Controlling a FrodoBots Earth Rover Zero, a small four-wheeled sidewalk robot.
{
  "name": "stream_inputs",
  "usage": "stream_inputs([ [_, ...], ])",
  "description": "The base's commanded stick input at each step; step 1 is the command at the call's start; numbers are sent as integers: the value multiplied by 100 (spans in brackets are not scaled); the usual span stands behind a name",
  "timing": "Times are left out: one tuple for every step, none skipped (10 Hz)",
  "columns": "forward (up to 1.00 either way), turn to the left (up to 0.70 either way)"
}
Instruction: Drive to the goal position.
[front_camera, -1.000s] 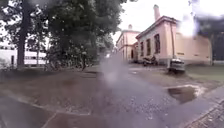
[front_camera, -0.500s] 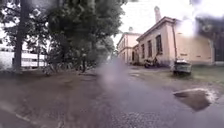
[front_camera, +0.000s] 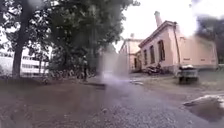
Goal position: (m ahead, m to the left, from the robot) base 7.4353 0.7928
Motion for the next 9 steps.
stream_inputs([
  [70,0],
  [70,0],
  [70,0],
  [70,0],
  [70,0],
  [70,0],
  [70,0],
  [70,0],
  [70,0],
])
